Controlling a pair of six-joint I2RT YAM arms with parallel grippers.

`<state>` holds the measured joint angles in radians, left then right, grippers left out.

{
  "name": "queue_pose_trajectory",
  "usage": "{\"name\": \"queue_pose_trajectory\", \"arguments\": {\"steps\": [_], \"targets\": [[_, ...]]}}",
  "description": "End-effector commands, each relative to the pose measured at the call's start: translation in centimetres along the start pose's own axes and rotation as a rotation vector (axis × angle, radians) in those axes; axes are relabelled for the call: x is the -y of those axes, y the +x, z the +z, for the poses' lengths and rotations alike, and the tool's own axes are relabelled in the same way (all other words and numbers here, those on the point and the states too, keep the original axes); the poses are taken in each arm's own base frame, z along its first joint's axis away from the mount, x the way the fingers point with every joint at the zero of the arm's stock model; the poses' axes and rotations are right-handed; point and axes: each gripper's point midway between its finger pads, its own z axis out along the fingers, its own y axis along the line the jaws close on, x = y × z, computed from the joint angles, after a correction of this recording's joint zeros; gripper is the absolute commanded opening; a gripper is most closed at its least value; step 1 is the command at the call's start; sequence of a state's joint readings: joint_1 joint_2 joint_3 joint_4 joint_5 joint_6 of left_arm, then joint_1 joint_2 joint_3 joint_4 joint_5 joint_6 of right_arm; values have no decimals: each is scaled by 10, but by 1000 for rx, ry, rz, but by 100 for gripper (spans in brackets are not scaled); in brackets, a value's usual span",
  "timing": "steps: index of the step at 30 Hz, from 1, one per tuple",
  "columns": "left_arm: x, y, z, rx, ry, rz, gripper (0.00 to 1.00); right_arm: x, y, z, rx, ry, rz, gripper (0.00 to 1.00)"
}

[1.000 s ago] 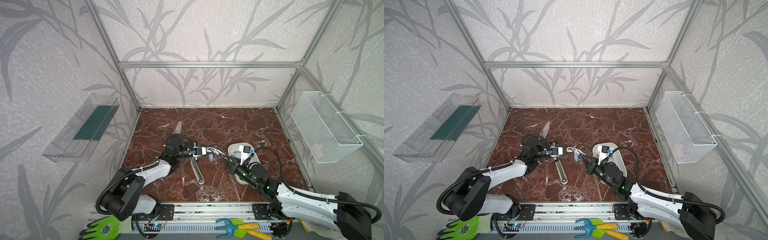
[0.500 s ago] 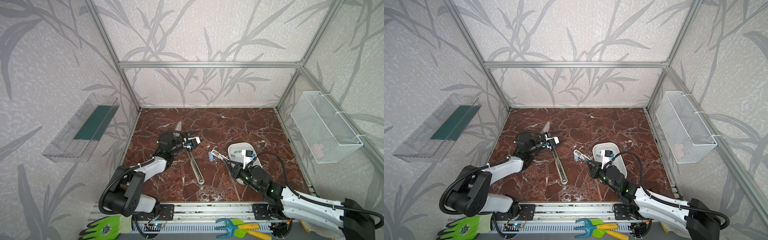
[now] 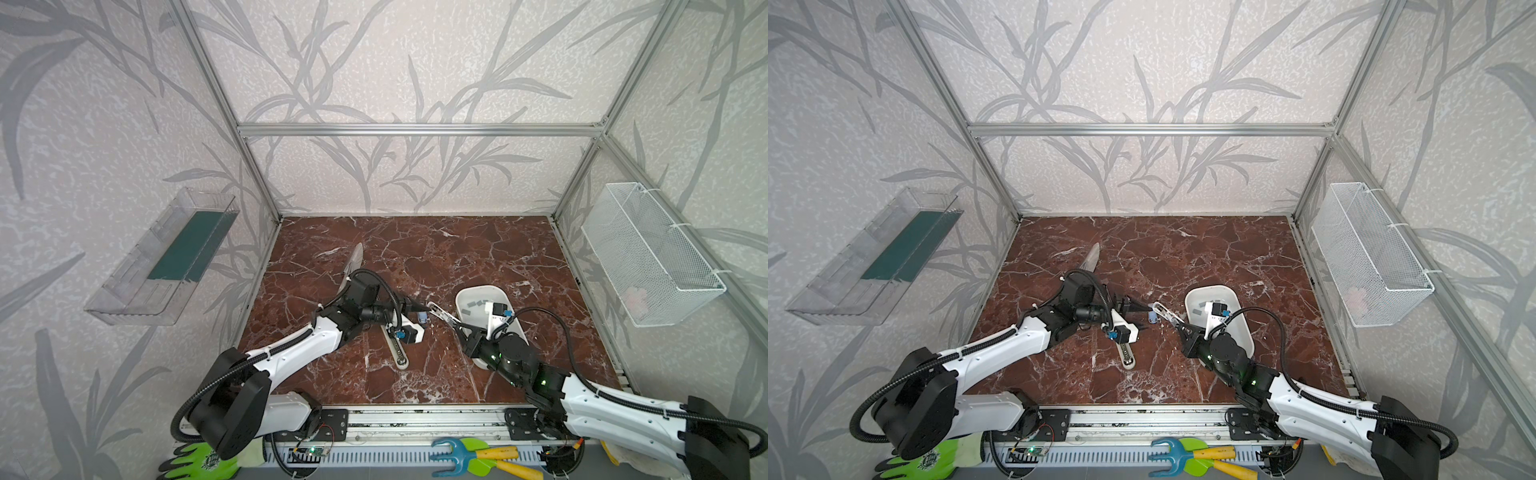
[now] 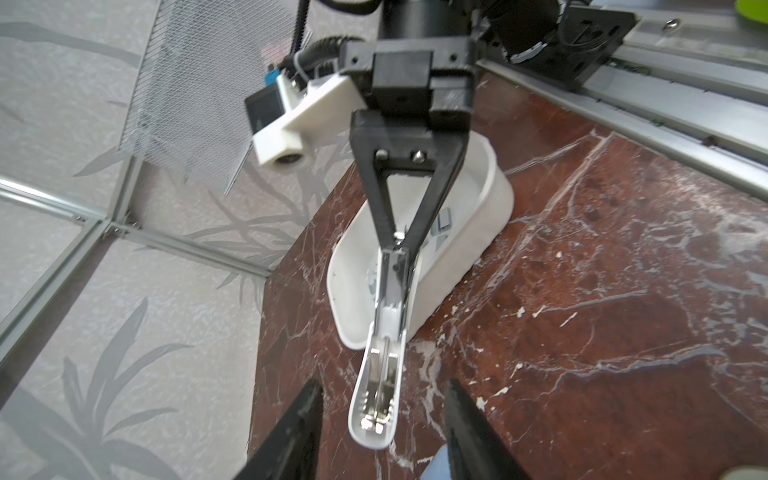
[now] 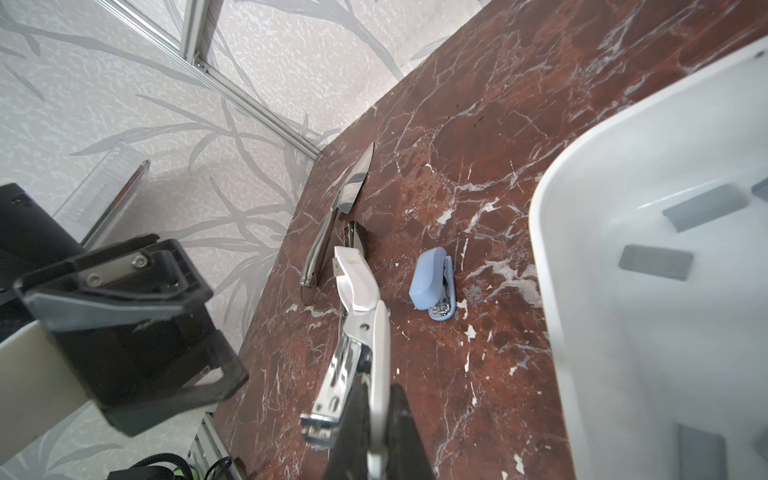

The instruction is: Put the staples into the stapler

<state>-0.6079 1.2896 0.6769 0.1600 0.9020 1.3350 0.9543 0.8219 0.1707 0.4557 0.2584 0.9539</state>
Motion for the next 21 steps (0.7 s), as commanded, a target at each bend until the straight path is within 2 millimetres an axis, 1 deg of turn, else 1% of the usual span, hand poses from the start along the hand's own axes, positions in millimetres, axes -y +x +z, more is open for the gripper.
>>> {"name": "queue_pose_trajectory", "arguments": {"steps": [1, 5, 8, 12, 17, 21], "targets": [[2, -7, 2, -8, 30, 36, 49, -15, -3, 5, -7, -48, 19, 0], [11, -7, 10, -11, 65, 29, 49, -19, 5, 12, -41, -65, 31, 0], [20, 0, 14, -34, 104, 16, 49, -22, 9, 16, -59, -79, 43, 0], [24, 8, 18, -65, 121, 6, 49, -26, 16, 20, -83, -99, 60, 0], [26, 8, 21, -76, 128, -3, 49, -36, 25, 25, -113, -127, 62, 0], [32, 11, 24, -87, 151, 2, 49, -40, 31, 28, -125, -135, 61, 0]]}}
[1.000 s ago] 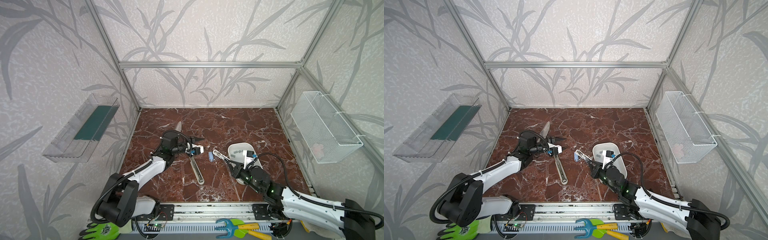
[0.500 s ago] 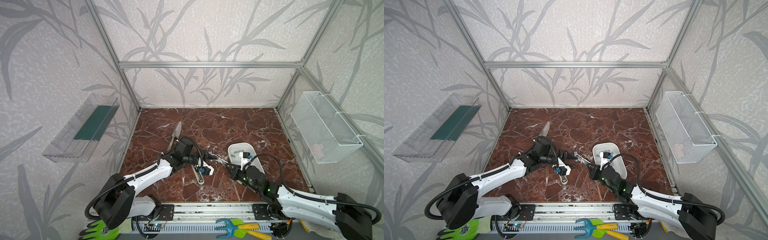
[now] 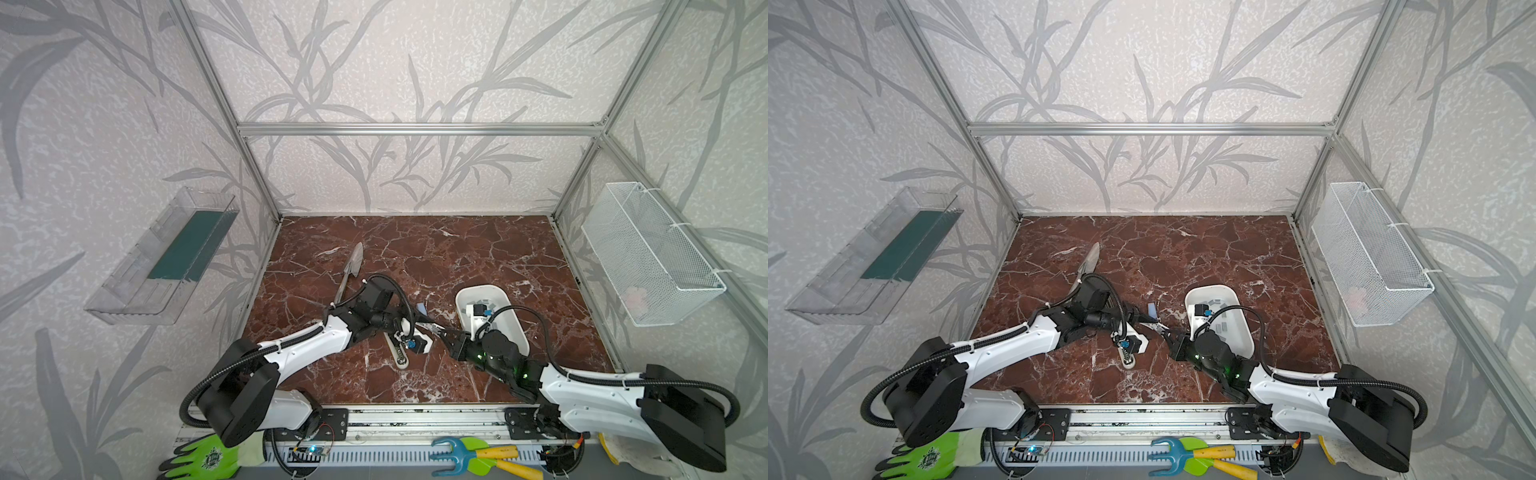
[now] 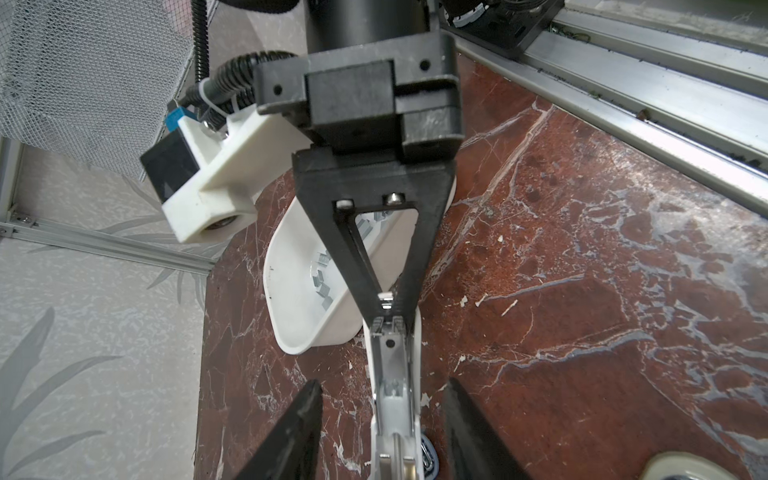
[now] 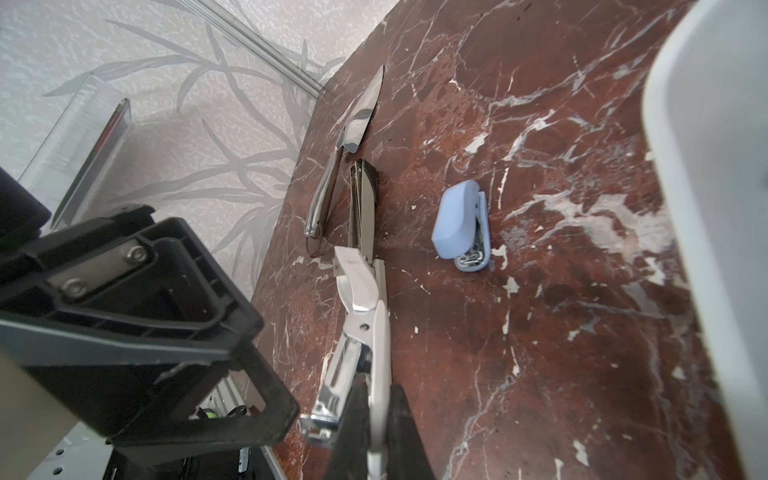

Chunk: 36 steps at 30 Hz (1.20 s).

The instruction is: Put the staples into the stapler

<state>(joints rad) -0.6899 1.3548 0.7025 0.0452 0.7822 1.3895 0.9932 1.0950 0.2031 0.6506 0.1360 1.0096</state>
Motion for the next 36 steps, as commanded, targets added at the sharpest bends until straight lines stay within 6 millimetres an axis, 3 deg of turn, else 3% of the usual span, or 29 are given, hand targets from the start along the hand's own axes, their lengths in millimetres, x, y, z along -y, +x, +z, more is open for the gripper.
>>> {"name": "queue_pose_trajectory", "arguments": {"steps": [1, 6, 12, 15, 24, 31, 36], "targets": [[1, 0, 4, -8, 30, 23, 50, -28, -10, 3, 30, -86, 18, 0], [13, -2, 11, -1, 83, 18, 50, -26, -6, 5, 20, -80, 19, 0], [11, 3, 19, -25, 86, -19, 50, -35, -9, 7, 33, -117, 33, 0], [10, 4, 21, -33, 82, -29, 49, -43, 1, 7, 4, -139, 25, 0], [13, 10, 24, -56, 100, -37, 37, -44, 5, 7, -4, -156, 44, 0], [14, 6, 23, -45, 116, -33, 20, -47, 5, 2, -5, -160, 43, 1], [19, 7, 21, -42, 136, -21, 12, -45, -2, -5, 25, -145, 36, 16]]}}
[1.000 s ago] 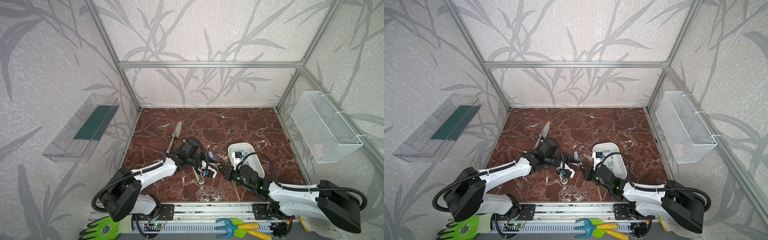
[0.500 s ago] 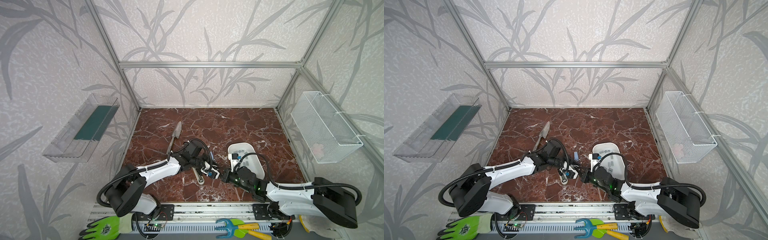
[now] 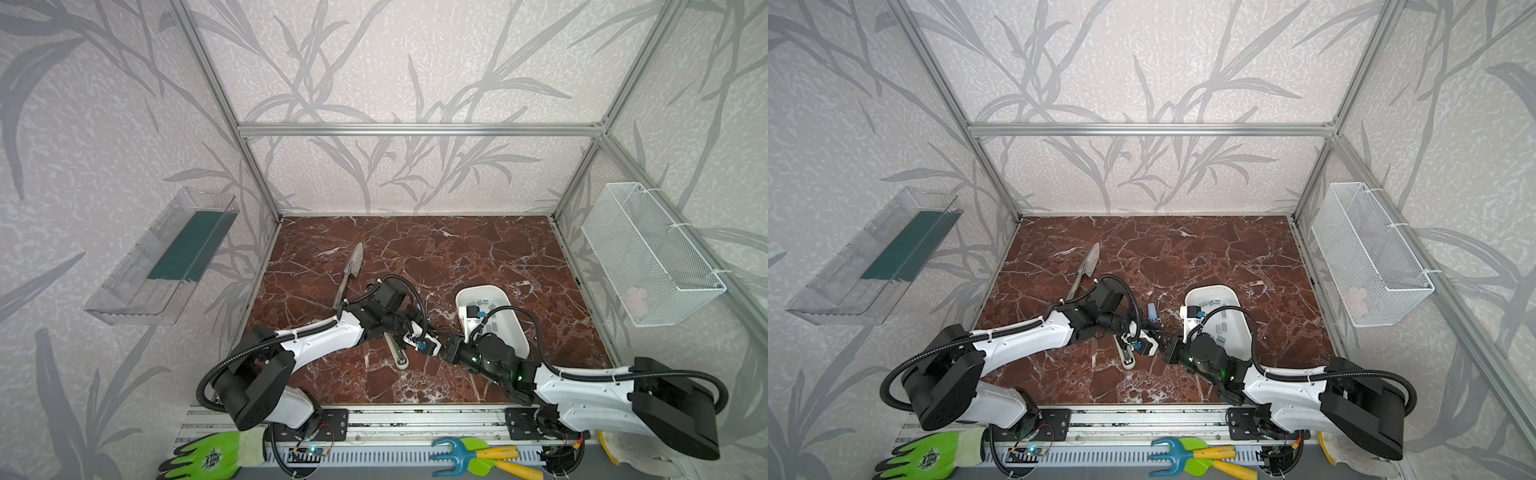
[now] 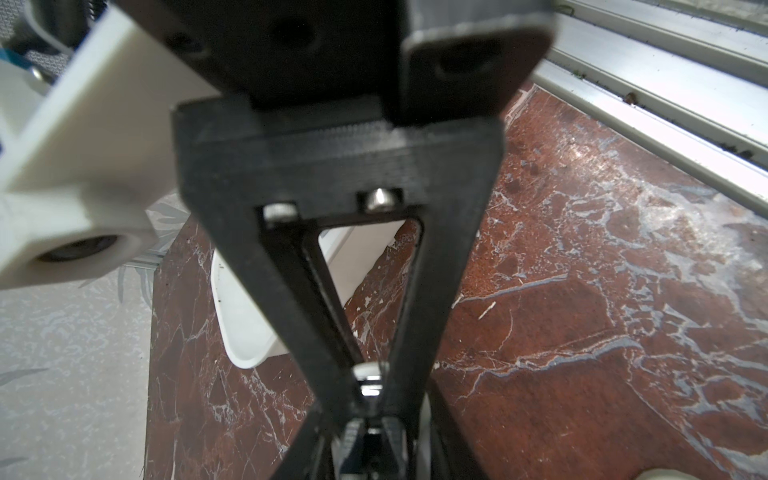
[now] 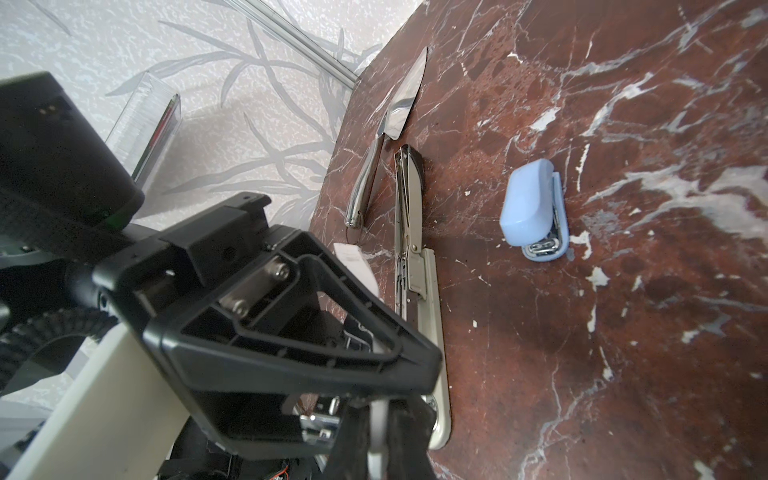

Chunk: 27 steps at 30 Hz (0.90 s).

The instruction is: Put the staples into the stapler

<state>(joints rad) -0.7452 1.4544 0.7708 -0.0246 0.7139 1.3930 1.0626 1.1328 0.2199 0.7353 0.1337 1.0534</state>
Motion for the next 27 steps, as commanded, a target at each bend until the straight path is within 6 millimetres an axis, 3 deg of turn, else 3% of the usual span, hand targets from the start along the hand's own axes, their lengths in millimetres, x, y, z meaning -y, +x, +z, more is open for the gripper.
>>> {"name": "queue_pose_trajectory", "arguments": {"steps": [1, 8, 15, 19, 27], "targets": [[8, 0, -1, -3, 42, 12, 10, -9, -11, -7, 42, -15, -6, 19], [0, 17, -13, -63, -4, -2, 1, -10, -14, -12, 54, -8, -20, 27], [-3, 53, -27, -119, -39, -53, 0, -11, -21, -19, 78, 1, -39, 48], [5, 61, -25, -123, -11, -45, 0, -6, -30, -26, 124, 24, -40, 50], [41, 56, -8, -42, 192, -33, 1, 11, -48, -43, 199, 91, -52, 53]]}}
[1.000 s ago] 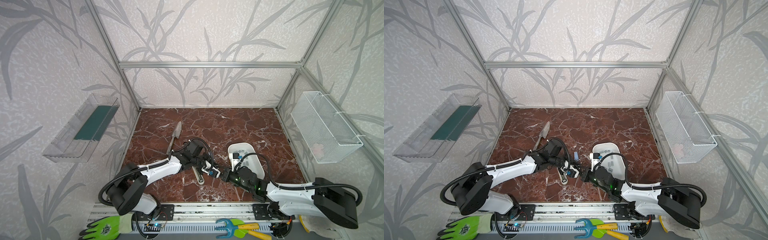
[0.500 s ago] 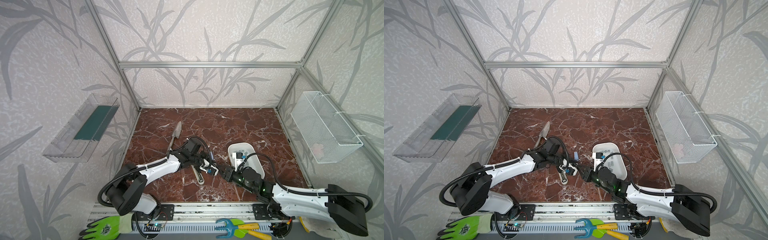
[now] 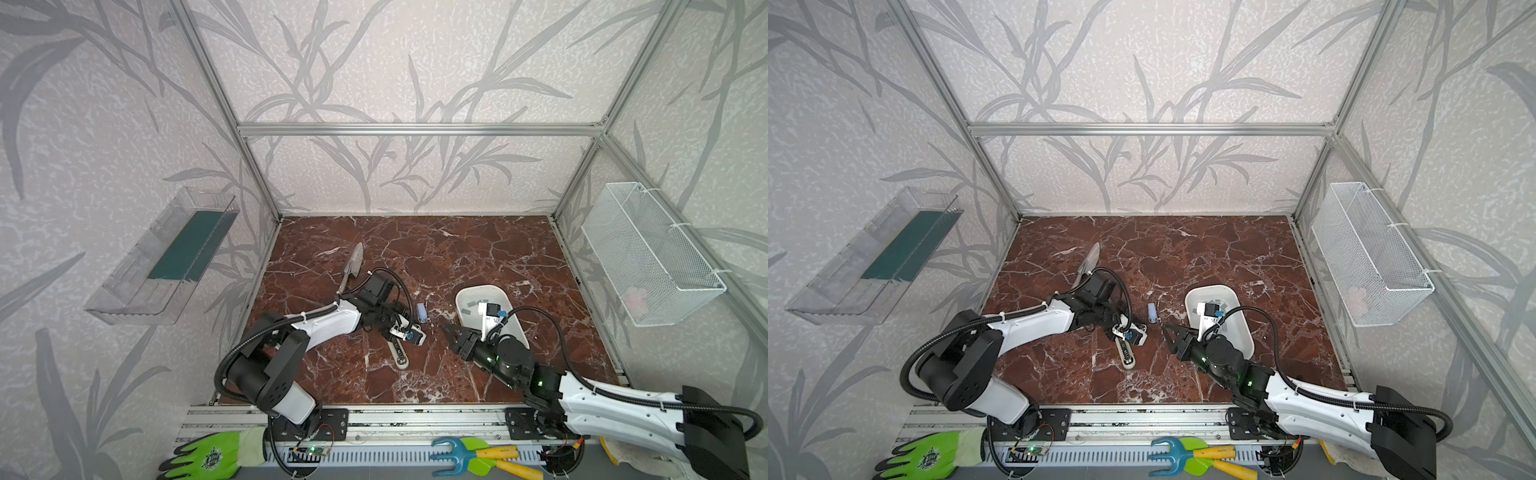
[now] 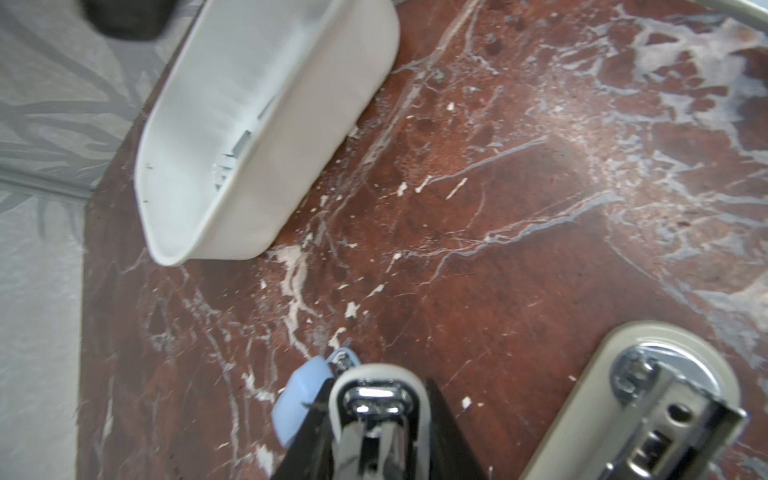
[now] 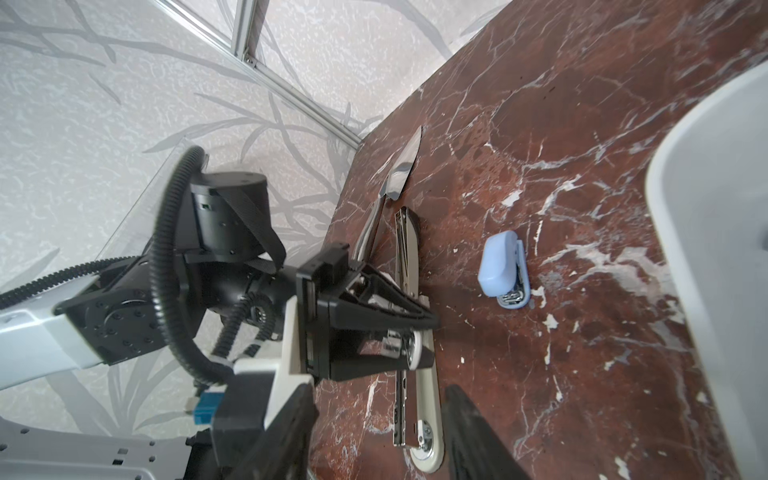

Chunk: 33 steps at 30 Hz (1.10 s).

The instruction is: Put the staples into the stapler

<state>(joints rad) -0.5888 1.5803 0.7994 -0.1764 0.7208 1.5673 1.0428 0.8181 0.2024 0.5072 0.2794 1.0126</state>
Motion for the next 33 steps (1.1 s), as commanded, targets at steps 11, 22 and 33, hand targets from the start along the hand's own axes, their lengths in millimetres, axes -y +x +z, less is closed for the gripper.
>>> {"name": "queue_pose_trajectory", "arguments": {"steps": [11, 22, 33], "targets": [[59, -6, 24, 34, 317, 87, 1, 28, -21, -13, 83, 78, -18, 55], [73, -7, 32, 6, 411, 57, 14, 24, -20, -13, 68, 63, -16, 56], [34, -23, 19, -6, 239, 77, 39, 25, -25, -23, 91, 55, -13, 56]]}}
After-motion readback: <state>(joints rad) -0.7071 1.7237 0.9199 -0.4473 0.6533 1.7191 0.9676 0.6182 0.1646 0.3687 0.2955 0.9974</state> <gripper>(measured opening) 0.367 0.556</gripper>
